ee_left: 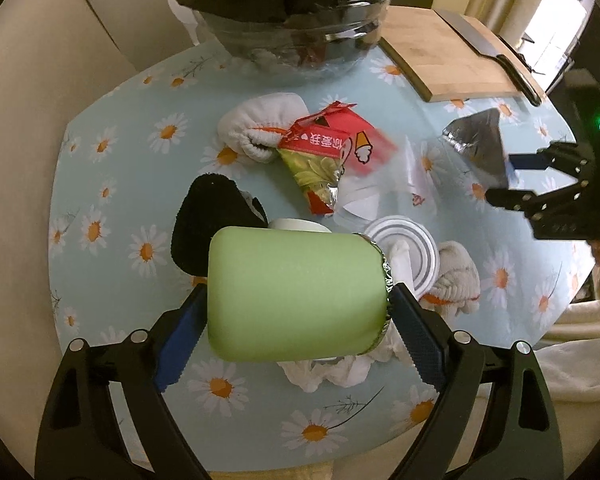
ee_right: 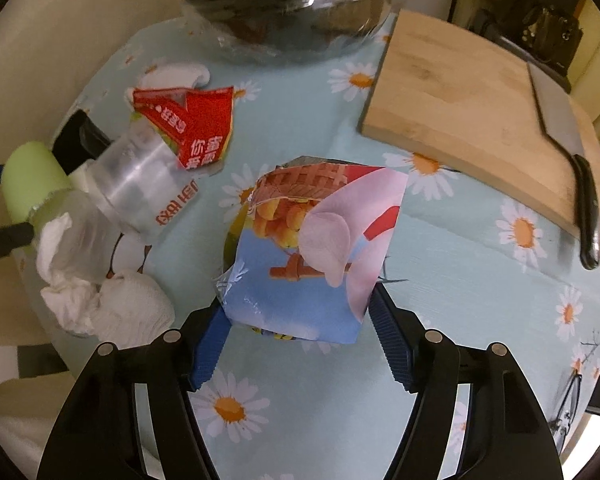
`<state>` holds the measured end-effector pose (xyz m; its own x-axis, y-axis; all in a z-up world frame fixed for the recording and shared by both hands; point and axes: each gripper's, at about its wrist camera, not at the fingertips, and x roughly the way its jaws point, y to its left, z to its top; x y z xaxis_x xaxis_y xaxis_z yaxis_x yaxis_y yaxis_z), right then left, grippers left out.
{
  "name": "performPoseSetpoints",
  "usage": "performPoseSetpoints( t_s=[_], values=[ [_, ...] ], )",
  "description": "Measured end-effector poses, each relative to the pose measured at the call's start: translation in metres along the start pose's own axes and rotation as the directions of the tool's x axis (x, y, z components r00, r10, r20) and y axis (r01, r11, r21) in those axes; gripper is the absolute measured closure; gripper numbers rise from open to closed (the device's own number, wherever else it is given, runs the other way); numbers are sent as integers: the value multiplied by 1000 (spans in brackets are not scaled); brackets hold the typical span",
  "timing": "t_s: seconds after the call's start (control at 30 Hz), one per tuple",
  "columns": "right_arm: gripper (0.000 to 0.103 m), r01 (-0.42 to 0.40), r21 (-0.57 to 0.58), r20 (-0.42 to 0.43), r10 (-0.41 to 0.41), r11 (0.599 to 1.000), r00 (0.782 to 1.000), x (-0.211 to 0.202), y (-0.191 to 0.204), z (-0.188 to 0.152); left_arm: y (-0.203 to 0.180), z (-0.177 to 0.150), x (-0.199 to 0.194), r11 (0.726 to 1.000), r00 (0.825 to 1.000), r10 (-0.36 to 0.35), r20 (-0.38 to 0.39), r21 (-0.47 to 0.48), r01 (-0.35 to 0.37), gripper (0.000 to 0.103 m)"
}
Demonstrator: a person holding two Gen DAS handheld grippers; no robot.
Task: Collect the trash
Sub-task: 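Carry the green cup and snack bag with both tools over the black bin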
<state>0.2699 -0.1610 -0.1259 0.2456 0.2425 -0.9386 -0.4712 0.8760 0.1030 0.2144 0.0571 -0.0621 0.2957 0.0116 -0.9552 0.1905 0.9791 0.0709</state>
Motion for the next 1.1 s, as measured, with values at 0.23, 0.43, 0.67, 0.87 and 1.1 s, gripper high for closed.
performPoseSetpoints(
  t_s=[0.23,0.43,0.67,0.87,1.1],
  values=[
    [39,26,4,48,-27,1000,998,-27,7,-14,-4,-8,-14,1000,999,7,40,3,-7,15],
    [39,33,28,93,-36,999,995,-55,-5,-38,-9,-17,-24,1000,998,14,68,-11,-14,15],
    [39,37,58,162,-46,998,986,-85,-4,-51,-13,-29,-34,999,996,29,87,12,-30,15],
    [39,47,50,190,-55,998,980,-106,-2,-56,-13,-32,-47,999,993,28,115,20,-31,15],
    [39,38,32,226,-44,999,973,-129,0,-52,-13,-28,-56,1000,992,4,124,20,-7,15]
  ],
)
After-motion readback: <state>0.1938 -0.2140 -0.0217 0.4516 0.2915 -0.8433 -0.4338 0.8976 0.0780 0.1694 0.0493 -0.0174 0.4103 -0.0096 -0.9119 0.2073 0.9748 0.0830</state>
